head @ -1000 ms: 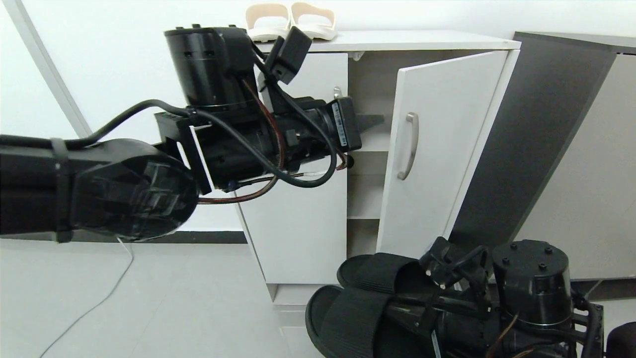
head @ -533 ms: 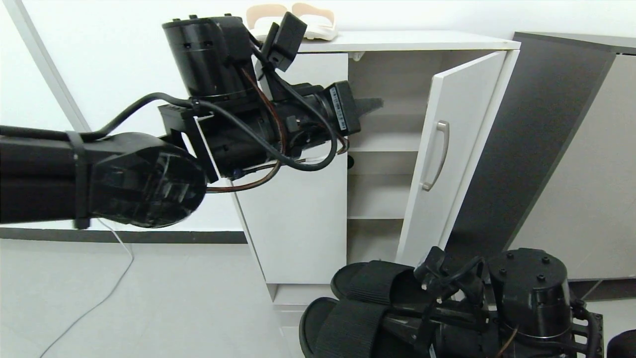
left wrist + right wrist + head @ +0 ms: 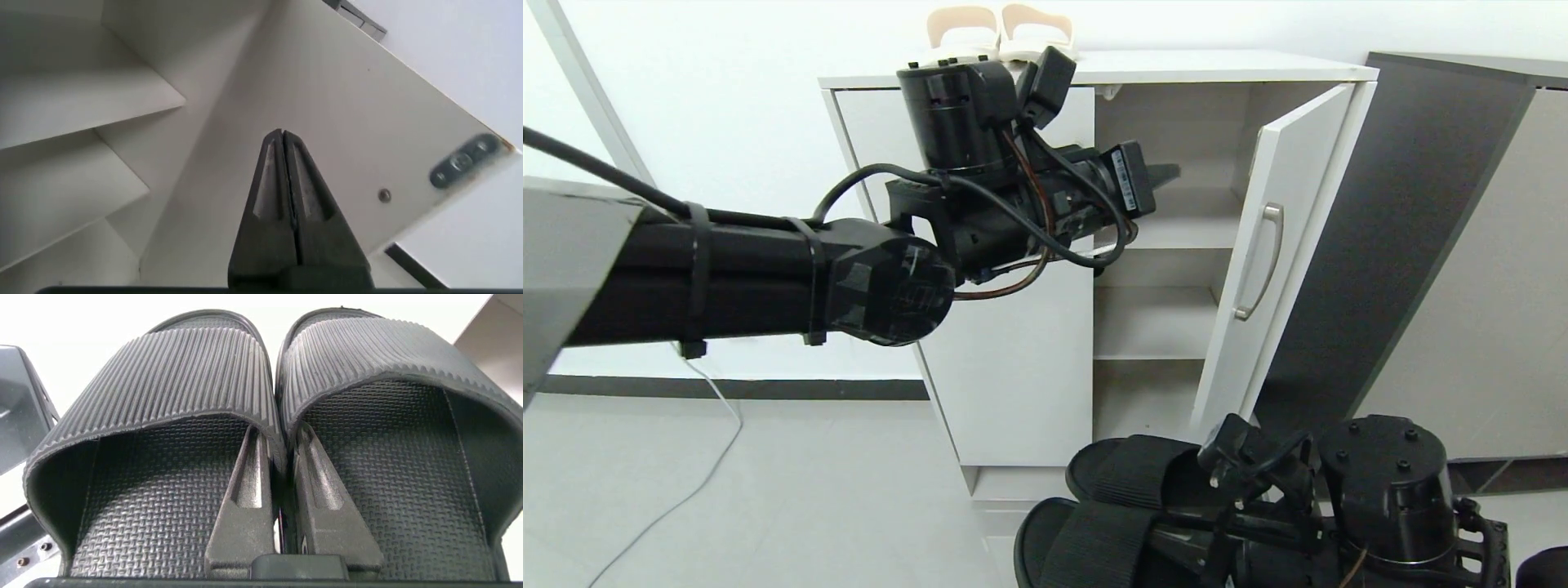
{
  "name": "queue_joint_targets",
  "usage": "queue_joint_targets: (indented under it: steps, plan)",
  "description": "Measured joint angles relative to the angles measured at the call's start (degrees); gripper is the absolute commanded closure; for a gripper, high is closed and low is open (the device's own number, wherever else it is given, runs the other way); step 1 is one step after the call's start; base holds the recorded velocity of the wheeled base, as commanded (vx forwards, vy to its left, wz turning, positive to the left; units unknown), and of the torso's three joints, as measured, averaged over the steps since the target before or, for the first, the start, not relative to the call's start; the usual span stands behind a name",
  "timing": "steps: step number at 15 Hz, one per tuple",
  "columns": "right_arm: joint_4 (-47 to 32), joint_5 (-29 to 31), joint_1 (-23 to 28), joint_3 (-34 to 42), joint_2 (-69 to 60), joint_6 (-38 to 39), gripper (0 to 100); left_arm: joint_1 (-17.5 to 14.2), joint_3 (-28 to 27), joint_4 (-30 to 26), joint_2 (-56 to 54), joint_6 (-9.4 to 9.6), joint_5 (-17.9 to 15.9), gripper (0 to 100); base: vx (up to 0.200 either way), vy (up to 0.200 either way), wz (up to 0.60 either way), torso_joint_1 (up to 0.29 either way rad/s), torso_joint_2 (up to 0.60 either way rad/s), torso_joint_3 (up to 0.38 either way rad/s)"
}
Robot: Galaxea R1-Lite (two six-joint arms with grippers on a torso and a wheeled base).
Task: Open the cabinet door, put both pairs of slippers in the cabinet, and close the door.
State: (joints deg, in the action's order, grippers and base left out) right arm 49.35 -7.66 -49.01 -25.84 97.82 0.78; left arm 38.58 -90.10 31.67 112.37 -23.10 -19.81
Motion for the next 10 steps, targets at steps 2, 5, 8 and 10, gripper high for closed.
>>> queue_joint_targets:
  steps: [2, 5, 8, 10]
  plan:
    - [0.05, -0.04, -0.02, 0.05, 0.15, 0.0, 100, 1.71, -2.71, -0.15, 1.82, -2.1, -0.11, 100, -0.2, 0.0, 0.0, 0.002, 0.01, -0.002]
    - [0.06, -0.06, -0.13, 0.13, 0.48, 0.0, 100, 5.02, -4.96, -0.2, 3.97, -2.38, 0.0, 100, -0.2, 0.0, 0.0, 0.006, 0.0, 0.002]
    - [-0.02, -0.04, -0.09, 0.13, 0.67, 0.0, 100, 9.37, -5.07, -0.11, 4.52, -2.38, -0.22, 100, -0.067, 0.0, 0.0, -0.002, 0.0, 0.001]
    - [0.06, 0.02, -0.09, 0.13, 0.8, 0.11, 100, 10.4, -5.07, 0.07, 4.5, -2.35, -0.02, 100, 0.0, 0.0, 0.0, 0.0, 0.0, 0.0]
